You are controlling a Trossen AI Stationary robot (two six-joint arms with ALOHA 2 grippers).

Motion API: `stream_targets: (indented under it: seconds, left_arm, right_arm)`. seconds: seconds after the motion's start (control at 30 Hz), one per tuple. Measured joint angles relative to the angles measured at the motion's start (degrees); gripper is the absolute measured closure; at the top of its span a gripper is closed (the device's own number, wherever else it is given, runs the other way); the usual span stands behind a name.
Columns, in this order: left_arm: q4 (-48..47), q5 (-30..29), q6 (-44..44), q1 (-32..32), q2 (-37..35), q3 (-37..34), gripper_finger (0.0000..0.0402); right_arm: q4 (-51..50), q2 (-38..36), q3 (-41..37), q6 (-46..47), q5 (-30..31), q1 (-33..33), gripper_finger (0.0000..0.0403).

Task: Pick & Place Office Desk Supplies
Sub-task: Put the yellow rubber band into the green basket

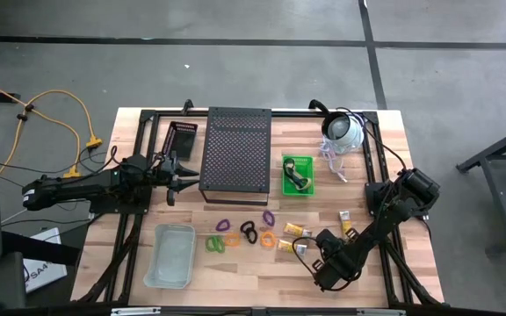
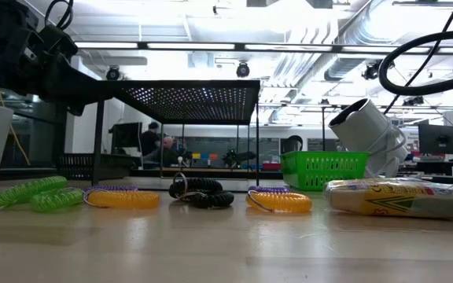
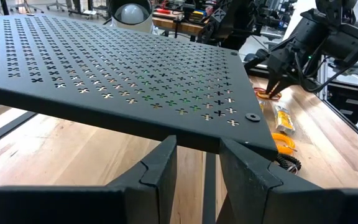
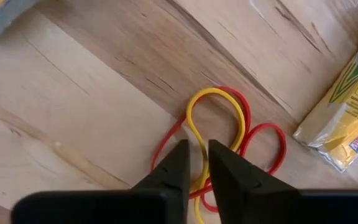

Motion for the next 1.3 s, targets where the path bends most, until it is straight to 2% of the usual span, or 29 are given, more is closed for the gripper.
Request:
stream_targets:
  seconds: [0.13,0.53,0.67,0.87,1.1,1.3]
  left_arm:
    - [0.01,0.00,0.00,0.01,0.02,0.00,0.0284]
    - [0.00,0.00,0.00,0.01,0.02,0.00,0.0284]
    - [0.00,0.00,0.00,0.00,0.01,0.00,0.0284]
    - [0.01,0.00,0.00,0.01,0.01,0.00,0.0284]
    - [0.02,0.00,0.00,0.02,0.02,0.00,0.0284]
    - [0.00,0.00,0.00,0.01,0.01,0.00,0.0284]
  right_arm:
    - [-0.07,0.00,0.00,0.00,-0.19,-0.01,0.0396]
    - [-0.88,0.00,0.23,-0.01,-0.08,-0.02,0.0400]
    - [-5.86,0.02,3.31,-1.67,1.30,0.00,0.0400]
    - [-18.60,0.02,10.16,-4.31,3.50,-0.98,0.0400]
    - [-30.19,0.02,17.05,-5.54,9.03,-1.38,0.0400]
    - [-32.74,0.00,19.85,-6.03,12.79,-1.40,0.0400]
